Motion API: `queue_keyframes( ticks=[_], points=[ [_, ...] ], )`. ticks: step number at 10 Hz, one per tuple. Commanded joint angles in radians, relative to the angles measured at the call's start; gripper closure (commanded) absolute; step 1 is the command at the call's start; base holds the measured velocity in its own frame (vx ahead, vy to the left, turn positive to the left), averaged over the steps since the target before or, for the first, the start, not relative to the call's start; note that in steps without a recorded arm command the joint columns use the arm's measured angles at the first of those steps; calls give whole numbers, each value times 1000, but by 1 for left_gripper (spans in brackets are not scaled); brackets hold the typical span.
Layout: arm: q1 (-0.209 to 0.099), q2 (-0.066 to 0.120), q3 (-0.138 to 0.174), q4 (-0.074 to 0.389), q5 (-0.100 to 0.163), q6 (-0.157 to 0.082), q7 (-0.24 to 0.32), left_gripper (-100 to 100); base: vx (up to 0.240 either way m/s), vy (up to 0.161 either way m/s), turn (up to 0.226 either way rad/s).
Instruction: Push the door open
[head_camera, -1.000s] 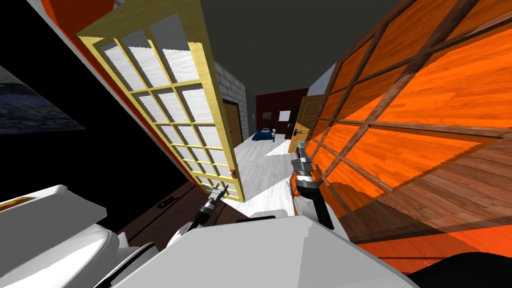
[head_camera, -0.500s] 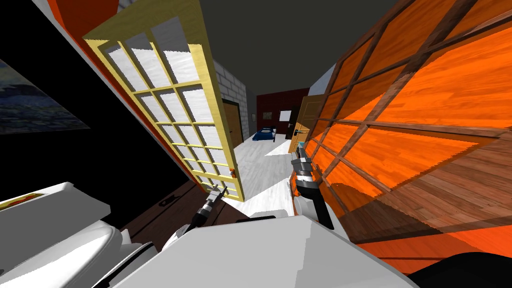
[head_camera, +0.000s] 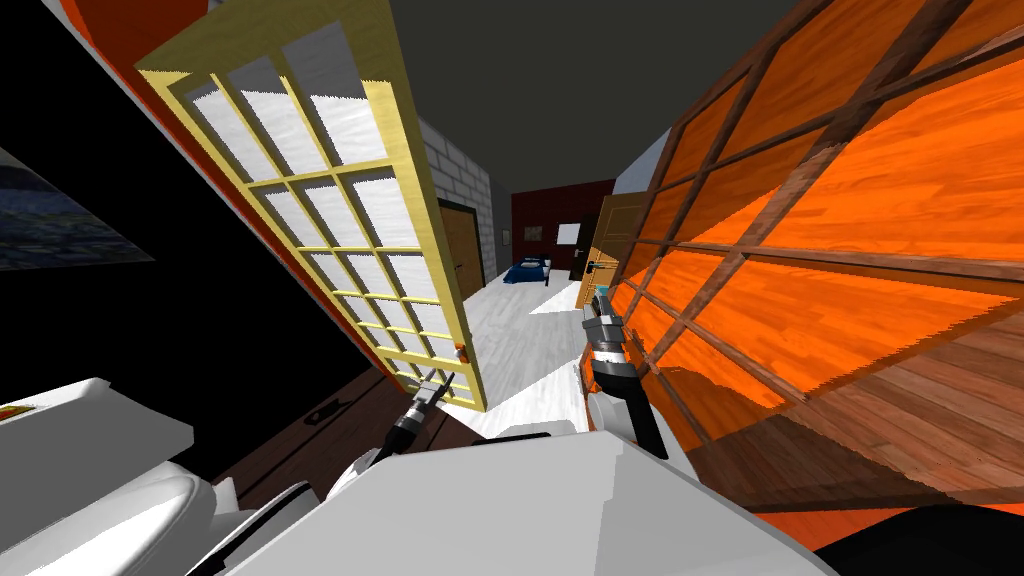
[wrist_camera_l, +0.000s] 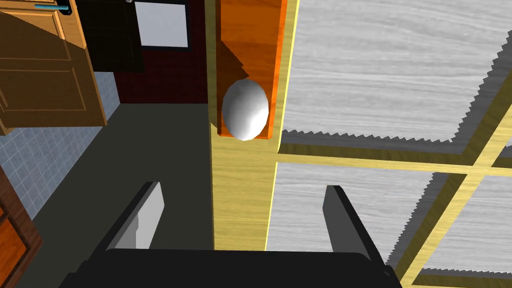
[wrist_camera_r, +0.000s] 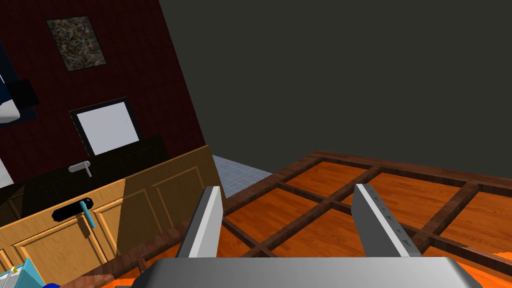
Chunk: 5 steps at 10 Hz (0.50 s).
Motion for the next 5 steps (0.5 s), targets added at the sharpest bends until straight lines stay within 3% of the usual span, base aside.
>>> queue_keyframes(
  ticks=[1,5],
  points=[
    [-5,-6,3,7,2,1,-4,-100,176,-39,-28],
    [-13,-20,12,11,8,14,-20,-100,188,-46,-38]
  ],
)
